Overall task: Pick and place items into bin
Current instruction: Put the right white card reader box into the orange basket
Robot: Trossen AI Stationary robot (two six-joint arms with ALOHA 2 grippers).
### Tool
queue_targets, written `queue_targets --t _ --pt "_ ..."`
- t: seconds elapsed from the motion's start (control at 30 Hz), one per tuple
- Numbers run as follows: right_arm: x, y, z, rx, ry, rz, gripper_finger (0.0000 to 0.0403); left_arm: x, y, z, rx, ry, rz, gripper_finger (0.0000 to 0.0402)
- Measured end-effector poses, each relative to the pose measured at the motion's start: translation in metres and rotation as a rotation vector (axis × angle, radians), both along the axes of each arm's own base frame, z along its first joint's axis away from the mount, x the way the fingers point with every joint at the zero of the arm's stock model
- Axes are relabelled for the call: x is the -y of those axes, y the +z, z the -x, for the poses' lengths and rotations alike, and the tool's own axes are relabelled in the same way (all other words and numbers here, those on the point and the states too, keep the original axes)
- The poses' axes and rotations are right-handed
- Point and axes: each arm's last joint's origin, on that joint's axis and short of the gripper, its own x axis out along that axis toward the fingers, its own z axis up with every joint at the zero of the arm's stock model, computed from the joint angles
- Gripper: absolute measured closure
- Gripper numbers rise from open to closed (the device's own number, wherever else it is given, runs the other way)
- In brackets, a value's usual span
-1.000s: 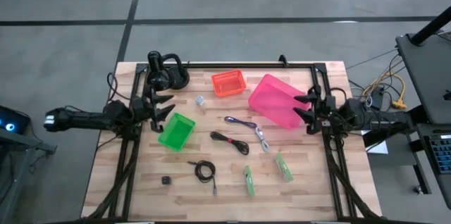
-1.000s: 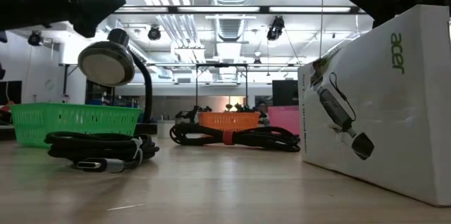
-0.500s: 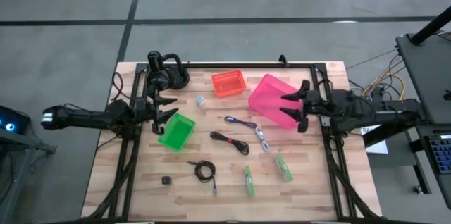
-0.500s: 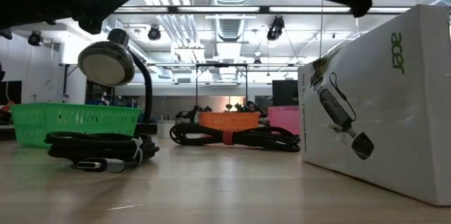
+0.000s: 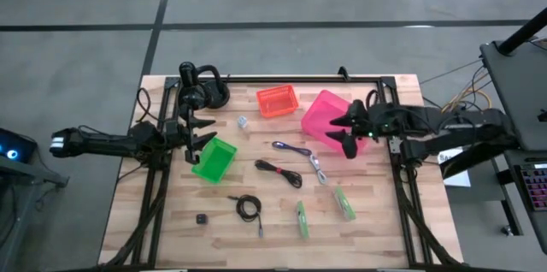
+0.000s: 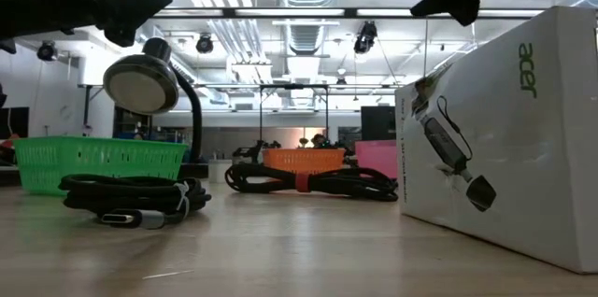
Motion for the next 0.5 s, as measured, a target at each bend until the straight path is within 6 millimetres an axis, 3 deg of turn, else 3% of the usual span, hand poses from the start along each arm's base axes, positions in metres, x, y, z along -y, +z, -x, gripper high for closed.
queue_targets --t 0.27,0.5 --pt "-0.005 0.016 -0.011 -0.225 -0.137 -0.205 0.0193 0.0 -0.005 -0.002 -0.026 0.001 0.0 0.024" --pt "-0.026 0.022 -0.026 -0.392 -0.196 -0.312 0.0193 0.0 -0.01 -0.003 -0.053 0.003 0.001 0.024"
